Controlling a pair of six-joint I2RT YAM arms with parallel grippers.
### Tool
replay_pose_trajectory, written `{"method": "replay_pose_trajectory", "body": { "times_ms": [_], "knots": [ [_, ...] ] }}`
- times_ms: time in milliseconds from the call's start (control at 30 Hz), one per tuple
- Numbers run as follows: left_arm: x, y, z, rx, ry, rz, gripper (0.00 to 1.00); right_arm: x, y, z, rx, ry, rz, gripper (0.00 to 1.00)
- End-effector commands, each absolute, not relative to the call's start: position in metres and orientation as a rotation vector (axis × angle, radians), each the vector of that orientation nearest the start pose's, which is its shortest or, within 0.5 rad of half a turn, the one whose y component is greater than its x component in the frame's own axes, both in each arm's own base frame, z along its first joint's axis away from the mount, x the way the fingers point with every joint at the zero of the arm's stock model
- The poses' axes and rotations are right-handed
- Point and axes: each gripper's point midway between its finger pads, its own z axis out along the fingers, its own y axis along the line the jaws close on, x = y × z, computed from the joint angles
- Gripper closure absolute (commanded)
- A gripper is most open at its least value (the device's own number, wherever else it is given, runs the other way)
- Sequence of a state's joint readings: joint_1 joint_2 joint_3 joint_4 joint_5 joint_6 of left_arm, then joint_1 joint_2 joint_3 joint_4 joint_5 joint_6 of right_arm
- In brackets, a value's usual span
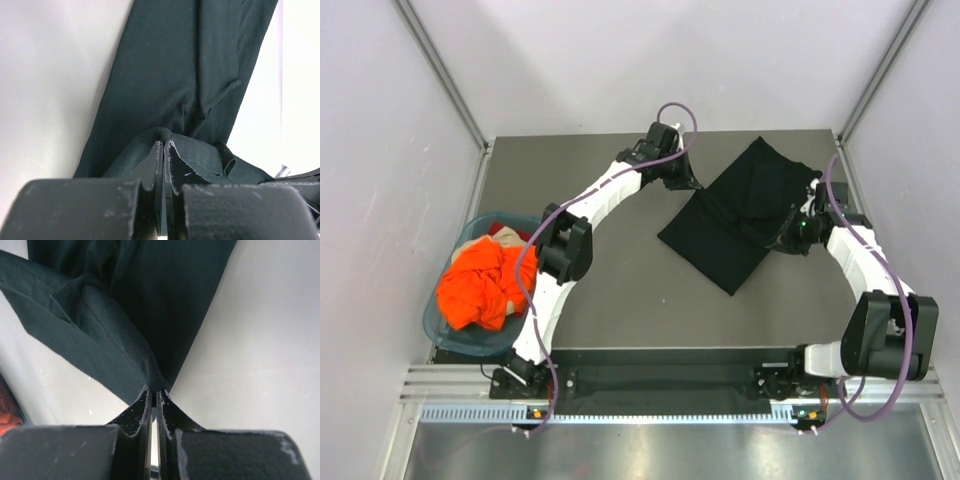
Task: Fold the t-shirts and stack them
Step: Fold the tshirt
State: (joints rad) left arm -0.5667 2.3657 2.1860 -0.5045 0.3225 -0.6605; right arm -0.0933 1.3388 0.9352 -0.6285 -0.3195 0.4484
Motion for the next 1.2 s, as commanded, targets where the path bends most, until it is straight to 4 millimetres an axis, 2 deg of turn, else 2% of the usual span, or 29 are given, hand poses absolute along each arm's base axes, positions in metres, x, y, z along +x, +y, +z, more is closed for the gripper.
{"method": "replay_pose_trajectory", "body": {
  "times_ms": [0, 167, 400, 700, 933, 1167],
  "knots": [
    [0.499, -0.416, 0.176, 0.083, 2.269, -1.067, 1.0, 0.329, 0.034, 0.124, 0.532, 2.469, 0.549, 1.0],
    [0.508, -0.423, 0.176, 0.061, 2.231, -1.105, 1.0, 0.337, 0.031, 0.114, 0.538, 2.481, 0.561, 1.0],
    [0.515, -0.431, 0.155, 0.042, 2.245, -1.123, 1.0, 0.348, 0.026, 0.104, 0.542, 2.491, 0.575, 1.0],
    [0.524, -0.438, 0.139, 0.036, 2.227, -1.151, 1.0, 0.356, 0.02, 0.096, 0.555, 2.499, 0.577, 1.0],
    [0.533, -0.438, 0.142, 0.017, 2.194, -1.153, 1.0, 0.364, 0.016, 0.09, 0.574, 2.509, 0.581, 1.0],
    [0.537, -0.439, 0.134, 0.001, 2.198, -1.159, 1.0, 0.366, 0.012, 0.083, 0.599, 2.52, 0.583, 1.0]
  ]
}}
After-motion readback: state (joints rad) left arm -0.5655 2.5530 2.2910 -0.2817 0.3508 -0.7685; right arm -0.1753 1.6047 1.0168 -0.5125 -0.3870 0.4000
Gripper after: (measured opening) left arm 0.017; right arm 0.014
